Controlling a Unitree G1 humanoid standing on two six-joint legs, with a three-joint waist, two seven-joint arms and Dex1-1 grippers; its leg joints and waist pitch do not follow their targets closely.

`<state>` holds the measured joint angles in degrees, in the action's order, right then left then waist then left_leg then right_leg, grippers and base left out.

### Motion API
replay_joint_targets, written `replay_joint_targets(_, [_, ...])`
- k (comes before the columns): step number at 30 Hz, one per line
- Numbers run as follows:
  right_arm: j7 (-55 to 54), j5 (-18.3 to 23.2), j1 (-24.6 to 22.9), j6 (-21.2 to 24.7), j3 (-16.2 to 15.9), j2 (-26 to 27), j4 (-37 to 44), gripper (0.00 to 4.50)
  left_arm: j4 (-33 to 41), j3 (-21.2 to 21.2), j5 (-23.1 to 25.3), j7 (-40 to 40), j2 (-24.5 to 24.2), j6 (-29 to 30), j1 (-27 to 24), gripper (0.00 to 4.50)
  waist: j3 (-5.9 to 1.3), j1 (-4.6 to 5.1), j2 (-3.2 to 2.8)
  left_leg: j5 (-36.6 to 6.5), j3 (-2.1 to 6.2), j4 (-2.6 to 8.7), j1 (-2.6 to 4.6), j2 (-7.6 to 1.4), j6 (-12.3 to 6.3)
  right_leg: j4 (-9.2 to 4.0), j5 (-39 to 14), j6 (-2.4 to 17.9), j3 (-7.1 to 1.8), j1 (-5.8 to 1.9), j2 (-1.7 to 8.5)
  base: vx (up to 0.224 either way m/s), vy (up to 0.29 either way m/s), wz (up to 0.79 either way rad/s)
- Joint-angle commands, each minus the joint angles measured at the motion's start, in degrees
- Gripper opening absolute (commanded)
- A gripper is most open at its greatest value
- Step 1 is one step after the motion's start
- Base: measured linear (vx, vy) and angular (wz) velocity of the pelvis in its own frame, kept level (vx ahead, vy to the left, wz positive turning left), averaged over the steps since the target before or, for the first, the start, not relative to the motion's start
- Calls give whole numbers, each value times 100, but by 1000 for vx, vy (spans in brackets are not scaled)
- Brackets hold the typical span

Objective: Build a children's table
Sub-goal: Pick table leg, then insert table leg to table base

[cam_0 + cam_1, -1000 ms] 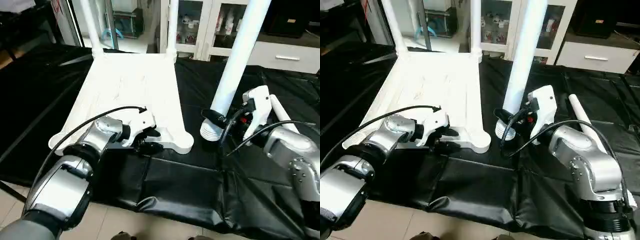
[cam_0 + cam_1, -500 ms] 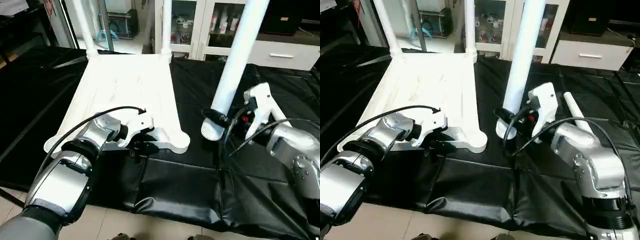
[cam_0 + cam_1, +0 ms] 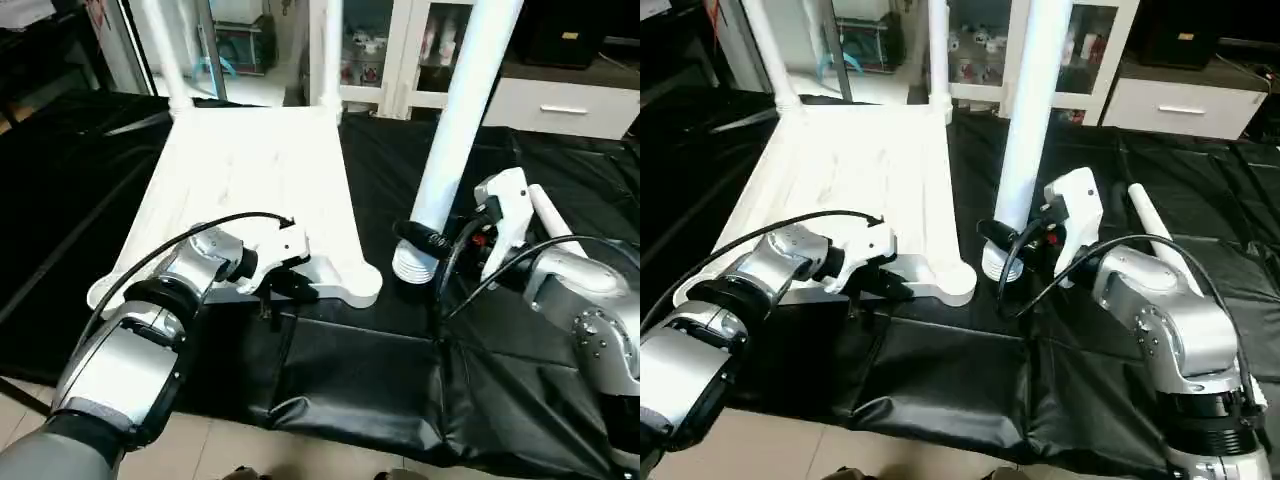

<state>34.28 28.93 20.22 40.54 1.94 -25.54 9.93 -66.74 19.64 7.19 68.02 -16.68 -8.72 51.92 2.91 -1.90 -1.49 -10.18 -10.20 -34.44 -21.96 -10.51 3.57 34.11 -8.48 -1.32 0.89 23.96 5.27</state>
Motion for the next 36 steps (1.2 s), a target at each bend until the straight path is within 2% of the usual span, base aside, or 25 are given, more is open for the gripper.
replay_joint_targets(1, [-159,12,13,-72,79,77,24,186,45,-44,73,-415,-35,330,-337,0,-392,-48,73,-1556,32,456,88,-156,-84,-392,-1463,1407,-87,-281,211,0,0,0])
replay_joint_targets(4, [-286,4,-66,-75,91,215,46,186,506,-96,35,-621,44,646,-625,0,-367,-49,70,-1670,33,471,84,-161,-86,-418,-1734,1360,-86,-265,215,0,0,0])
replay_joint_targets(5, [-301,-4,-89,-78,85,240,62,186,652,-105,36,-656,51,737,-707,0,-372,-45,78,-1746,36,475,92,-160,-62,-439,-1994,1254,-88,-259,215,0,0,0])
replay_joint_targets(7, [-345,12,-124,-58,81,320,67,186,1159,-77,94,-818,48,928,-981,0,-367,-44,72,-1780,48,488,86,-171,-42,-440,-2105,1202,-87,-260,221,0,0,0])
replay_joint_targets(8, [-355,19,-136,-37,73,350,76,186,1485,-83,93,-869,33,1099,-1140,0,-363,-30,66,-1850,49,494,84,-164,-39,-463,-2272,1103,-86,-240,212,0,0,0])
replay_joint_targets(9, [-344,30,-141,-15,56,360,76,186,1820,-103,72,-902,22,1311,-1294,0,-373,-30,62,-1836,55,495,90,-177,-26,-447,-2236,1106,-92,-244,220,0,0,0])
replay_joint_targets(10, [-331,36,-144,-1,39,359,76,186,2102,-115,64,-924,8,1472,-1421,0,-372,-21,85,-1803,51,496,75,-175,-42,-449,-2213,1100,-93,-246,215,0,0,0])
replay_joint_targets(11, [-279,62,-144,34,2,341,68,186,2748,-124,18,-891,-32,1787,-1712,0,-373,-23,90,-1747,49,502,74,-182,-64,-452,-2222,1073,-95,-245,216,0,0,0])
replay_joint_targets(13, [-248,71,-144,43,-14,332,60,186,3039,-135,-27,-859,-52,1886,-1844,0,-372,-25,74,-1704,48,502,74,-181,-83,-457,-2302,1029,-92,-230,212,0,0,0])
replay_joint_targets(14, [-147,61,-126,36,-63,290,15,186,3470,-177,-127,-828,-81,1923,-2030,0,-374,-21,89,-1680,34,493,75,-170,-94,-466,-2276,997,-96,-211,194,0,0,0])
replay_joint_targets(15, [-125,62,-120,33,-72,284,5,186,3552,-184,-145,-818,-90,1912,-2065,0,-379,-25,79,-1672,39,493,71,-172,-100,-453,-2226,998,-96,-219,195,0,0,0])
replay_joint_targets(17, [-62,64,-101,26,-99,267,-30,186,3778,-201,-198,-779,-118,1861,-2163,0,-381,-29,94,-1647,27,492,70,-168,-122,-458,-2184,981,-96,-206,187,0,0,0])
replay_joint_targets(21, [180,113,-58,90,-240,209,-48,186,4592,-143,-214,-715,-268,2383,-2487,0,-393,-29,104,-1489,31,493,56,-179,-143,-414,-1910,1006,-93,-219,188,0,0,0])
replay_joint_targets(25, [315,109,-69,93,-363,205,-31,186,5071,-221,-184,-848,-273,2774,-2663,0,-392,-35,116,-1352,13,474,51,-174,-209,-406,-1740,1055,-99,-221,186,0,0,0])
replay_joint_targets(31, [344,-15,-50,-95,-437,302,-246,186,5263,-209,-182,-866,-310,2960,-2716,0,-378,-29,113,-1441,15,480,44,-157,-159,-436,-1989,956,-97,-199,176,0,0,0])
replay_joint_targets(36, [374,-122,-11,-248,-513,379,-430,186,5457,-209,-198,-853,-343,3165,-2726,0,-396,-29,112,-1305,9,466,42,-155,-185,-403,-1657,1042,-97,-214,168,0,0,0])
